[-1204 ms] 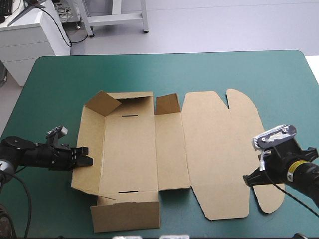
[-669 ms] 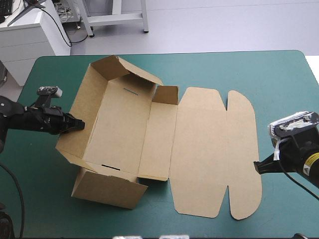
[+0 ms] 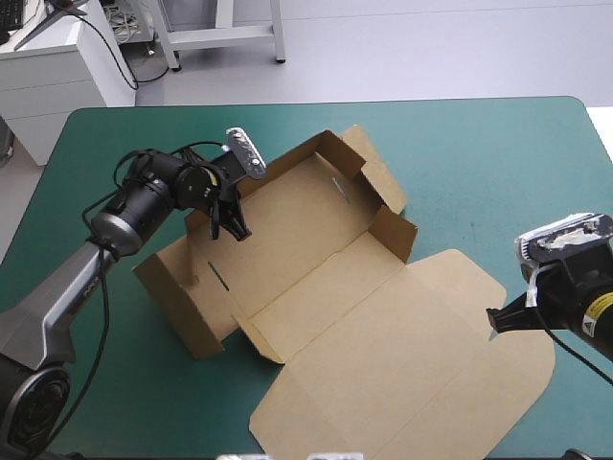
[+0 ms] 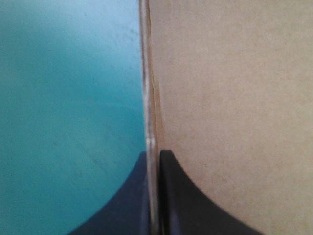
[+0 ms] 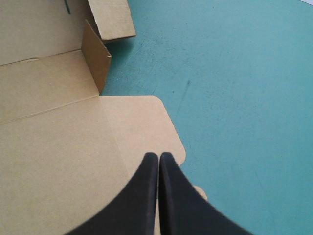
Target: Fold the box
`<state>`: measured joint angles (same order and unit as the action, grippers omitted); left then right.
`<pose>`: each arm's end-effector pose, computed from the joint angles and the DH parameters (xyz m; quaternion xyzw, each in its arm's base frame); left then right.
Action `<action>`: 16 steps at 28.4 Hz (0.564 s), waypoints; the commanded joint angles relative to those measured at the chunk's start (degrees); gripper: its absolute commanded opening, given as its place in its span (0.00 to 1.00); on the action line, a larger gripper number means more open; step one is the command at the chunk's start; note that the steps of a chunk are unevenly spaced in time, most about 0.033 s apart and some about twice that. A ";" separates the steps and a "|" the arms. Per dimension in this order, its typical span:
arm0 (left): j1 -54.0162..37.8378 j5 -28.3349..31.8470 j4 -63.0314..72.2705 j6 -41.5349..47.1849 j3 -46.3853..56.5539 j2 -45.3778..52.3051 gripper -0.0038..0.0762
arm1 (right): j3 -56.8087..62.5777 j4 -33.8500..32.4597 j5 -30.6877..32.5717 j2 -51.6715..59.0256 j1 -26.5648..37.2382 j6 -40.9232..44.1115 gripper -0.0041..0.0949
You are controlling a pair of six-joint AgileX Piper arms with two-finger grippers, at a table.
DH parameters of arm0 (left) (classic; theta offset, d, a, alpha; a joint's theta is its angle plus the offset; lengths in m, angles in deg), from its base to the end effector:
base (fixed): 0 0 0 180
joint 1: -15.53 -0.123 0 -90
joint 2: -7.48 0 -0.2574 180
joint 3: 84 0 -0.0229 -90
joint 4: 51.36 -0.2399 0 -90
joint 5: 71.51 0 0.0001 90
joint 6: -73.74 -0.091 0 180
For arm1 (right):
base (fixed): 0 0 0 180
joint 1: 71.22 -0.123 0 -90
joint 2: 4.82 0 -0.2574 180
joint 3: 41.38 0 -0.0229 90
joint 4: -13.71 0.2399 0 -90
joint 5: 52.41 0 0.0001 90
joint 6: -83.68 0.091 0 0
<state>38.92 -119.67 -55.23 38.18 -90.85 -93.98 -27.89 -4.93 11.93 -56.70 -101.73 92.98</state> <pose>0.3204 -0.1336 0.3065 0.4776 0.8180 0.0647 0.3139 0.1148 0.0372 0.3920 -0.1658 0.8778 -0.0095 0.4494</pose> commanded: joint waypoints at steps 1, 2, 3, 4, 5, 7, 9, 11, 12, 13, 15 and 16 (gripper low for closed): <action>4.84 11.67 -5.26 0.75 -2.04 1.44 0.04 | -1.75 -1.70 -4.35 0.20 0.34 -0.05 0.03; 6.00 13.16 -6.65 0.75 -1.89 1.38 0.04 | -1.75 -1.70 -4.49 0.20 0.34 -0.05 0.03; 7.09 14.03 -7.90 0.75 -1.89 1.29 0.04 | -1.75 -1.80 -4.76 0.20 0.34 -0.05 0.03; 8.23 14.71 -9.28 0.75 -1.89 1.29 0.04 | -1.75 -1.80 -4.87 0.20 0.34 0.07 0.03; 9.12 15.20 -10.42 0.75 -1.89 1.29 0.04 | -1.75 -1.80 -5.16 0.20 0.34 0.07 0.03; 11.36 16.15 -14.24 0.75 -1.82 1.29 0.04 | -1.75 -1.80 -5.69 0.20 0.34 0.43 0.03; 13.23 17.22 -17.86 0.89 -1.82 1.29 0.04 | -1.75 -1.80 -6.07 0.20 0.34 0.78 0.03; 15.06 18.74 -20.81 0.97 -1.82 1.29 0.04 | -1.75 -1.80 -6.33 0.20 0.34 0.93 0.03; 15.92 19.70 -22.03 0.97 -1.82 1.29 0.04 | -1.75 -1.70 -6.33 0.20 0.34 0.93 0.03; 16.68 20.61 -22.86 0.97 -1.82 1.29 0.04 | -1.75 -1.70 -6.22 0.20 0.34 0.93 0.03; 17.96 22.05 -25.05 1.13 -1.82 1.29 0.04 | -1.75 -1.70 -5.98 0.20 0.34 0.93 0.03; 18.26 22.54 -25.95 1.13 -1.82 1.29 0.04 | -1.75 -1.70 -5.95 0.20 0.34 0.93 0.03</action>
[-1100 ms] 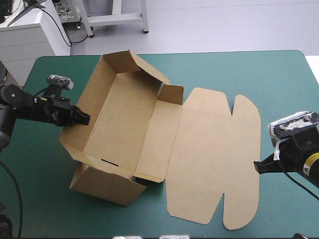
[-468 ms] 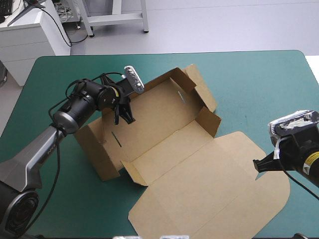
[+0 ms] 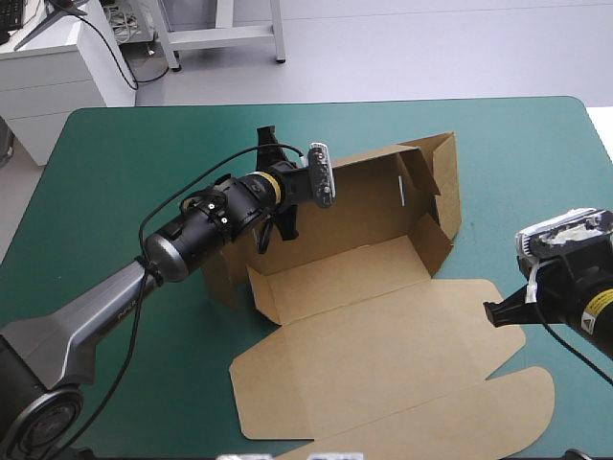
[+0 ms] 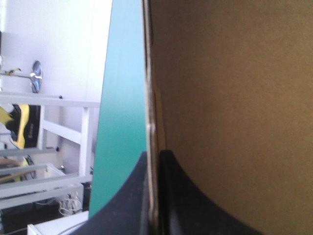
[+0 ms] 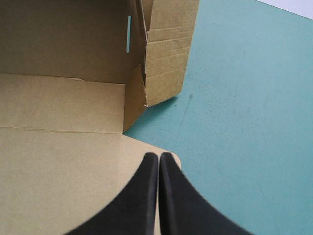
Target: Fold the box
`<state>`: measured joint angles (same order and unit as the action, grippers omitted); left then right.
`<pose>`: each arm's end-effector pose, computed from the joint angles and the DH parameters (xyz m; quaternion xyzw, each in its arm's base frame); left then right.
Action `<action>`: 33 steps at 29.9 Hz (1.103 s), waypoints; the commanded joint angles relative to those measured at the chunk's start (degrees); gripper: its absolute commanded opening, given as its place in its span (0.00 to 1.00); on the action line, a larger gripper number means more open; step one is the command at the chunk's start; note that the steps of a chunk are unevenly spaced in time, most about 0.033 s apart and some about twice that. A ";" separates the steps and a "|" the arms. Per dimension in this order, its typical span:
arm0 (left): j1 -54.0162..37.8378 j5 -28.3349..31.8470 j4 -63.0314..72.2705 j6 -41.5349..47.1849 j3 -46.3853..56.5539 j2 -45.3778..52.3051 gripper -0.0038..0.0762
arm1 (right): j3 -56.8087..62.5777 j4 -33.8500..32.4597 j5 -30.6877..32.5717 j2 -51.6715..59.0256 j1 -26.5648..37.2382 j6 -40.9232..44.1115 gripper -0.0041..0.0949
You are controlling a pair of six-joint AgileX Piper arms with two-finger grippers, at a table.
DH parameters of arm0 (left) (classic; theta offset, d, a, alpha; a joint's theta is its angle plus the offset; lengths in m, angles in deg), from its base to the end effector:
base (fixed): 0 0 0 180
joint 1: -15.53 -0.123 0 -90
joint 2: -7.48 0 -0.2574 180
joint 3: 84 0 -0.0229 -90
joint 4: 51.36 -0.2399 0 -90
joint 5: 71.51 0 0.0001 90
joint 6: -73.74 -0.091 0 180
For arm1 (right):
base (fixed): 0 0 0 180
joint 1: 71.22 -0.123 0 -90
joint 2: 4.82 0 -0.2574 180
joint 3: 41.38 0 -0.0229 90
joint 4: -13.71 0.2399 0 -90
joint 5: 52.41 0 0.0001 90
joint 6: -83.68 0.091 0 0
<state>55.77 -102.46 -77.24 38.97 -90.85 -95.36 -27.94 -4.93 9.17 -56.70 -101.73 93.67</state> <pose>0.2967 -0.2243 0.3216 0.6264 0.6184 0.1678 0.4438 0.1168 0.0391 0.3956 -0.1624 0.8677 0.0008 0.4698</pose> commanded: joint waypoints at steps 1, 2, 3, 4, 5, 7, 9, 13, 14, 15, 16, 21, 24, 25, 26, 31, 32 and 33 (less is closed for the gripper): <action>1.81 5.59 -4.86 0.59 -1.82 2.68 0.04 | -1.71 -1.70 -3.18 0.20 0.34 0.24 0.03; 2.31 5.92 -6.05 1.12 -1.67 2.68 0.04 | -1.71 -1.70 -3.18 0.20 0.34 0.24 0.03; 2.61 5.92 -7.10 1.82 -1.67 2.68 0.04 | -1.71 -1.70 -3.18 0.20 0.34 0.24 0.03; 3.10 5.59 -8.10 1.94 -1.67 2.68 0.04 | -1.71 -1.70 -3.18 0.20 0.34 0.24 0.03; 3.41 5.49 -8.83 2.07 -1.67 2.68 0.04 | -1.71 -1.70 -3.18 0.20 0.34 0.24 0.03; 4.03 5.31 -10.71 3.28 -1.67 2.68 0.04 | -1.71 -1.70 -3.18 0.20 0.34 0.24 0.03; 5.00 5.42 -13.48 5.40 -1.63 3.01 0.04 | -1.71 -1.70 -3.07 0.20 0.34 1.17 0.03; 6.91 6.23 -18.08 6.59 -0.99 3.84 0.04 | -1.76 -1.70 -2.92 0.20 0.34 3.29 0.03; 7.33 6.81 -19.59 6.59 -0.32 4.17 0.04 | -1.76 -1.81 -2.92 0.20 0.34 3.54 0.03; 7.52 7.39 -20.54 6.59 0.74 4.54 0.04 | -1.76 -1.81 -2.92 0.20 0.34 3.84 0.03; 7.62 8.29 -21.40 6.59 2.11 5.29 0.04 | -1.76 -1.81 -2.82 0.20 0.34 3.89 0.03; 7.43 11.10 -24.66 8.61 10.91 9.23 0.04 | -1.76 -1.69 -2.47 0.20 0.34 4.13 0.03; 7.43 15.63 -32.64 13.76 17.11 11.98 0.04 | -1.84 -1.69 -2.58 0.20 0.34 4.13 0.03; 7.43 16.80 -35.48 15.84 19.06 12.61 0.04 | -1.99 -1.55 -2.44 0.20 0.34 4.13 0.03; 7.43 17.57 -38.97 18.88 20.71 13.27 0.04 | -2.51 -1.30 -2.07 0.20 0.34 4.13 0.03; 7.43 14.26 -55.63 37.03 25.17 14.14 0.04 | -5.59 -0.69 0.18 0.20 0.34 4.13 0.09; 7.43 14.03 -58.42 40.94 25.65 14.14 0.04 | -6.08 -0.41 0.57 0.20 0.34 4.13 0.12; 7.43 13.89 -60.77 44.44 25.91 14.14 0.04 | -6.48 0.30 0.76 0.20 0.34 3.86 0.17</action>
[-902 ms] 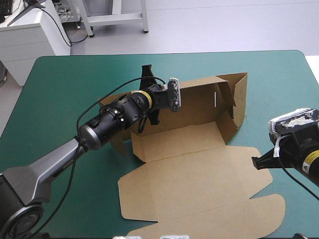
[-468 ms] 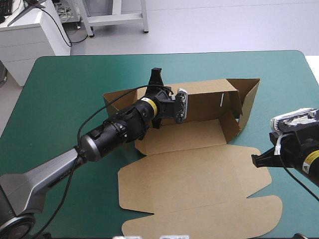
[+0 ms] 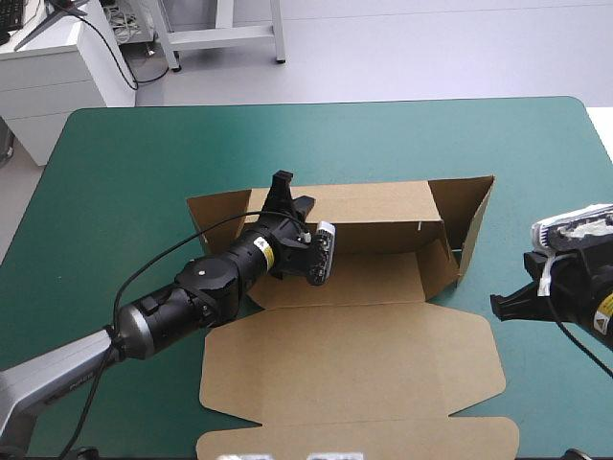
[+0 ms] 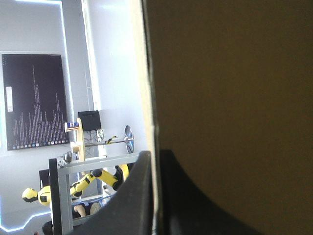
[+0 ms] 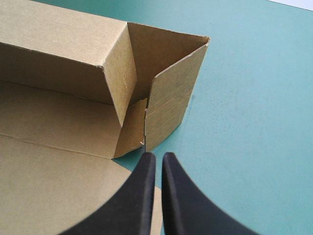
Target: Fold the box
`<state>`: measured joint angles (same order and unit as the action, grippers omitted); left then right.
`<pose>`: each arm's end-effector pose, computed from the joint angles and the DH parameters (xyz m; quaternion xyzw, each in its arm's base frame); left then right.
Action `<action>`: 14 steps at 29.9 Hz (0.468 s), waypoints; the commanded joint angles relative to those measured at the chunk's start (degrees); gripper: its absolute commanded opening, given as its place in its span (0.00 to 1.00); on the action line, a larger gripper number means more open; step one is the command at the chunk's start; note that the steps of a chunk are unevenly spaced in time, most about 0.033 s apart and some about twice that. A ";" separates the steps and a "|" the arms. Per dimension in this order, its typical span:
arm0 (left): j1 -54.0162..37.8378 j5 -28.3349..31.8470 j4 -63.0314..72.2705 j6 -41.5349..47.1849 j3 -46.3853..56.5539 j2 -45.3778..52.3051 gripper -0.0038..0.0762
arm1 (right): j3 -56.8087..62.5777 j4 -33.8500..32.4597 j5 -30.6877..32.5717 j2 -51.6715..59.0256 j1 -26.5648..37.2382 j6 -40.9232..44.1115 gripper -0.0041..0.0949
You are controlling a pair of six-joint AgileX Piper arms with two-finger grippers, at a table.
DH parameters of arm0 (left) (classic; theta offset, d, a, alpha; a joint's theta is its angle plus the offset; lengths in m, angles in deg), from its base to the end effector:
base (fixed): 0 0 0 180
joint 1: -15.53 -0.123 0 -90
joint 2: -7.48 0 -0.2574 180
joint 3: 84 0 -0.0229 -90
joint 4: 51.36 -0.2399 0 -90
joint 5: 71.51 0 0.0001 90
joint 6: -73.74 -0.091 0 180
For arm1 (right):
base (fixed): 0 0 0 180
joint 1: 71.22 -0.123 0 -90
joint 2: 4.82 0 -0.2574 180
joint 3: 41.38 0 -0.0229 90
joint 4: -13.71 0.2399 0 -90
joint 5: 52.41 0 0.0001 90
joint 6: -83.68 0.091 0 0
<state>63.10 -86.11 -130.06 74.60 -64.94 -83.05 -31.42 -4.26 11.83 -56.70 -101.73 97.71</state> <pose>0.2309 -0.2191 0.2878 0.7000 0.4421 0.2423 0.5058 0.1105 0.0358 0.4088 -0.1229 0.8718 0.0252 0.4736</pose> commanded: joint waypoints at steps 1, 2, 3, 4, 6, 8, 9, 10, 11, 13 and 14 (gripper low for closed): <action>0.09 -2.45 -9.69 11.71 0.15 1.83 0.04 | -3.29 0.28 -1.75 0.20 0.34 -0.62 0.21; 0.09 -2.45 -11.87 14.16 0.25 1.83 0.04 | -3.55 0.57 -1.50 0.20 0.34 -1.02 0.28; 0.09 -2.45 -12.96 15.94 0.25 1.83 0.04 | -3.55 0.84 -1.42 0.20 0.34 -1.02 0.33; 0.09 -2.45 -13.73 17.11 0.25 1.83 0.04 | -3.67 0.95 -1.44 0.20 0.34 -1.02 0.38; 0.09 -2.56 -13.73 17.16 0.25 1.83 0.04 | -3.88 1.10 -1.31 0.10 0.34 -1.02 0.53; 0.09 -2.80 -13.54 17.16 0.25 1.83 0.04 | -3.88 1.00 -2.19 0.10 0.34 -1.02 0.68; 0.09 -2.80 -13.54 17.16 0.25 1.83 0.04 | -3.88 0.70 -2.76 0.10 0.34 -1.02 0.73; 0.09 -2.80 -13.54 17.25 0.25 1.83 0.04 | -3.88 0.12 -3.49 -0.03 0.34 -0.89 0.77; 0.09 -2.80 -13.54 17.25 0.25 1.83 0.04 | -3.92 -0.87 -4.25 -0.33 0.34 0.11 0.80; 0.09 -2.80 -13.54 17.25 0.25 1.83 0.04 | -4.76 -3.46 -4.24 -1.19 0.34 2.64 0.81; 0.09 -3.10 -13.54 17.25 0.25 1.83 0.04 | -5.82 -5.52 -3.60 -2.12 0.34 4.07 0.81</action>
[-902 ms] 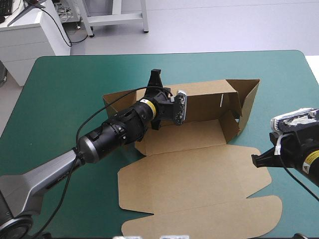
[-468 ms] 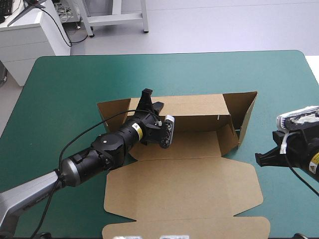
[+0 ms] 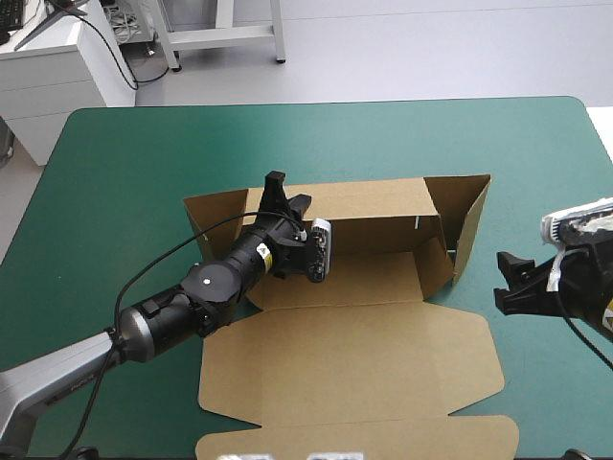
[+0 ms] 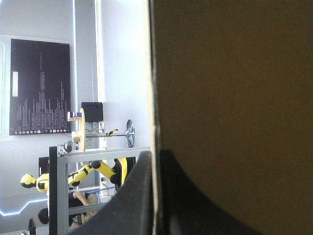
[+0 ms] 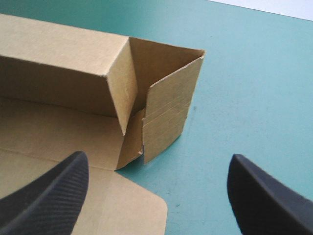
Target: Fold the box
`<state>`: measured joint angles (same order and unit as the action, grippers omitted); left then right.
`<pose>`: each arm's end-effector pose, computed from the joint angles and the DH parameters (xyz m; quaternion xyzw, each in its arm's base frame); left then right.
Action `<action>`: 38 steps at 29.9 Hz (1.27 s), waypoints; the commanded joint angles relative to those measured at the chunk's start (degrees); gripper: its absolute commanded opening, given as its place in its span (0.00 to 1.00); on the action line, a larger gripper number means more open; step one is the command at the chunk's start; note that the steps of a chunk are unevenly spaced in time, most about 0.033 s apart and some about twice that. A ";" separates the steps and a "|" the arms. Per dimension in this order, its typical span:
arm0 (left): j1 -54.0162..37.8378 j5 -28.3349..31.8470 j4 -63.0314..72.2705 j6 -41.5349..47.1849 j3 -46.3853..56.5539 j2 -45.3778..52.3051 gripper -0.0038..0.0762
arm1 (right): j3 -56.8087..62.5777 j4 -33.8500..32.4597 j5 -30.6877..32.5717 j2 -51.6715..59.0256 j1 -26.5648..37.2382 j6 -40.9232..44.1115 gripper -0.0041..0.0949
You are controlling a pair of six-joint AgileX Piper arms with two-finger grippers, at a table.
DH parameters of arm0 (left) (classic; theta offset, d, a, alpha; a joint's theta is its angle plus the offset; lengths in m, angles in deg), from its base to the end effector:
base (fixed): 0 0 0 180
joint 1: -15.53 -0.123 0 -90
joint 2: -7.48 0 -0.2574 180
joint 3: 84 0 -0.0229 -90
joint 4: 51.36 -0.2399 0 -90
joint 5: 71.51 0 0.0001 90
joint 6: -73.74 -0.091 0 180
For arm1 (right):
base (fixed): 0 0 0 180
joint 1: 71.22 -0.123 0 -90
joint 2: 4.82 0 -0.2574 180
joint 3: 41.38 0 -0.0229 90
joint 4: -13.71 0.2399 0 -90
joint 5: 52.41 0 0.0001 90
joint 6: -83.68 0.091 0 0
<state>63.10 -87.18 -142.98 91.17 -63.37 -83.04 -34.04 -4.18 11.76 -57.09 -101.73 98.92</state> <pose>0.2316 -0.2168 0.2842 0.6745 0.4639 0.2390 0.5222 0.1088 0.0349 0.4204 -0.1096 0.8644 0.0378 0.4892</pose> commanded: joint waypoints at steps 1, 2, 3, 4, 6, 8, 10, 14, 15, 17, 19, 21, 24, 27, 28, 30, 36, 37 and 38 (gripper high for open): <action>0.09 -2.17 -0.62 0.68 -1.32 1.82 0.04 | -4.13 -6.62 -3.07 -2.44 0.34 3.65 0.81; 0.09 -2.32 -0.62 0.81 -1.32 1.82 0.04 | -5.50 -7.32 -2.55 -3.41 0.34 3.72 0.81; 0.20 -2.32 -0.62 0.81 -1.32 1.82 0.04 | -7.11 -7.44 -2.19 -4.38 0.34 3.72 0.81; 0.20 -2.32 -0.62 0.81 -1.32 1.82 0.04 | -8.94 -7.54 -1.78 -5.22 0.34 3.72 0.81; 0.20 -2.32 -0.62 1.05 -1.32 1.82 0.04 | -12.65 -7.58 -1.08 -7.36 0.34 2.81 0.81; 0.20 -2.11 -0.62 1.58 -1.32 1.82 0.04 | -17.14 -7.59 -0.14 -9.58 0.34 2.03 0.81; 0.20 -2.11 -0.62 2.37 -1.32 1.82 0.04 | -21.44 -7.66 1.12 -11.66 0.34 0.98 0.81; 0.20 -1.96 -1.11 2.37 -1.32 1.82 0.04 | -31.10 -7.82 3.41 -16.26 0.34 -1.14 0.81; 0.20 -1.96 -1.37 2.37 -1.32 1.82 0.04 | -32.96 -7.87 3.95 -17.51 0.34 -1.82 0.81; 0.20 -1.96 -2.32 2.37 -1.32 1.82 0.04 | -37.53 -8.09 4.89 -20.07 0.34 -3.28 0.81; 0.20 -1.86 -2.70 2.37 -1.32 1.82 0.04 | -41.78 -8.09 6.33 -22.79 0.34 -5.03 0.81; 0.20 -1.86 -2.82 2.37 -1.32 1.82 0.04 | -45.08 -8.22 7.51 -25.37 0.34 -5.26 0.81; 0.20 -1.86 -2.82 3.33 -1.32 1.82 0.04 | -48.36 -8.22 7.51 -29.07 0.34 -5.76 0.81; 0.20 -1.86 -2.82 3.60 -1.22 1.82 0.04 | -50.67 -8.33 7.39 -33.03 0.34 -5.89 0.79; 0.20 -1.86 -2.82 3.60 -1.22 1.82 0.04 | -51.32 -8.74 7.09 -34.37 0.34 -5.89 0.79; 0.20 -1.86 -2.82 3.60 -1.22 1.82 0.04 | -52.51 -10.51 6.77 -36.84 0.50 -5.66 0.77; 0.20 -1.86 -2.82 4.24 -1.22 1.82 0.04 | -57.15 -5.90 6.23 -44.86 8.19 -6.48 0.75; 0.20 -1.86 -2.82 4.96 -1.22 1.82 0.04 | -57.40 -2.66 6.23 -46.18 10.47 -7.15 0.75; 0.20 -1.86 -2.82 5.66 -1.22 1.82 0.04 | -57.40 1.14 6.23 -47.32 12.33 -7.79 0.75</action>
<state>63.11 -87.73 -144.75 94.81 -63.24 -83.04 -89.14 -8.55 19.14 -103.38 -94.30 92.95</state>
